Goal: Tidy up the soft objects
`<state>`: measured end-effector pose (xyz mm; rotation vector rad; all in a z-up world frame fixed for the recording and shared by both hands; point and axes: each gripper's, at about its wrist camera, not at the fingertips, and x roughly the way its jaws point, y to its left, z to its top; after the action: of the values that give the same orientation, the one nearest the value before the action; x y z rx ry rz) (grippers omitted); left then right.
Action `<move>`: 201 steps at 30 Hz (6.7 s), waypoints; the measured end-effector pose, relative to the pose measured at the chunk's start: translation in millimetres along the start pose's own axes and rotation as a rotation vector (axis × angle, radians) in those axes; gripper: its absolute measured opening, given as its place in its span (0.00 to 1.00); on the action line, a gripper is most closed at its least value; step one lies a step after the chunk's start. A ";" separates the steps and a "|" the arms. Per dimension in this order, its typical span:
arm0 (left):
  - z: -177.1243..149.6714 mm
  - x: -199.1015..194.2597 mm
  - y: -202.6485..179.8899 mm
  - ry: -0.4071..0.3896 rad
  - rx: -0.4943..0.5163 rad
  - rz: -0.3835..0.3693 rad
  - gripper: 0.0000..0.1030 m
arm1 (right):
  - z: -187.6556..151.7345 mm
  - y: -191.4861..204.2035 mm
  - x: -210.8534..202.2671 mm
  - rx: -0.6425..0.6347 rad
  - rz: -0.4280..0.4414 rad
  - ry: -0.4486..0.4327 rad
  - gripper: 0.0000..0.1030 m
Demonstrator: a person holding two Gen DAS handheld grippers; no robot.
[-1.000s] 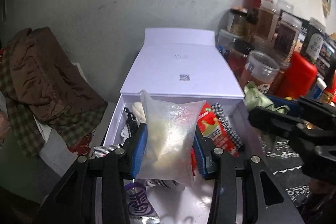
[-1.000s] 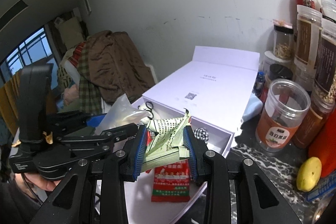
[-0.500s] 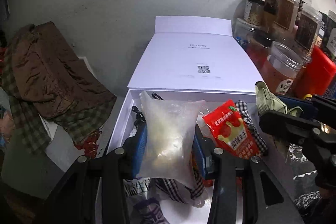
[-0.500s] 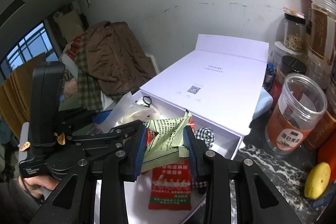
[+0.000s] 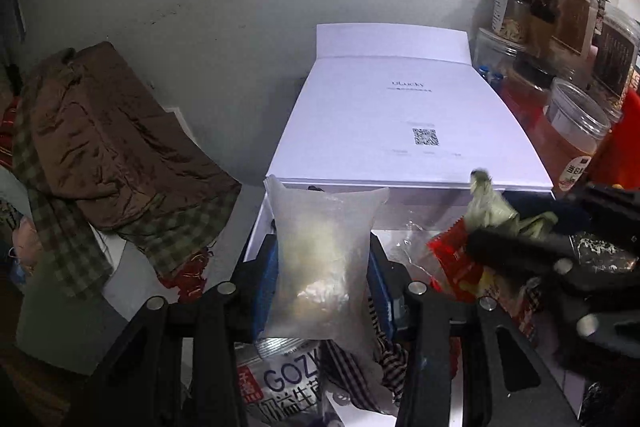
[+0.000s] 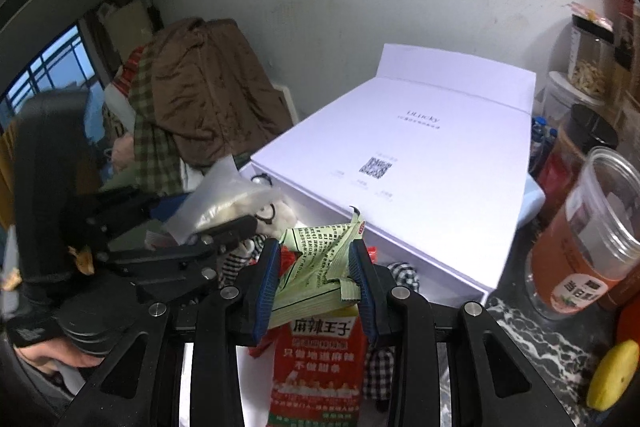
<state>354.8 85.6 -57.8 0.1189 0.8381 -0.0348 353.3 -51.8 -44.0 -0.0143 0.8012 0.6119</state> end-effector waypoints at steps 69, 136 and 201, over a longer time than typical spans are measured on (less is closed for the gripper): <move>21.5 -180.1 -4.9 -0.252 -0.069 0.057 0.84 | 26.7 48.8 -169.3 -0.104 -0.192 -0.235 0.68; -143.4 -276.8 -69.0 -0.261 -0.070 -0.070 0.96 | -159.6 86.6 -287.5 0.073 -0.354 -0.252 0.94; -143.0 -269.8 -69.0 -0.212 -0.045 -0.099 0.96 | -161.6 81.8 -278.1 0.083 -0.358 -0.214 0.94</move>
<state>63.2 29.8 41.7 0.0307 0.6321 -0.1197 54.5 -163.7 47.6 -0.0161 0.5965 0.2359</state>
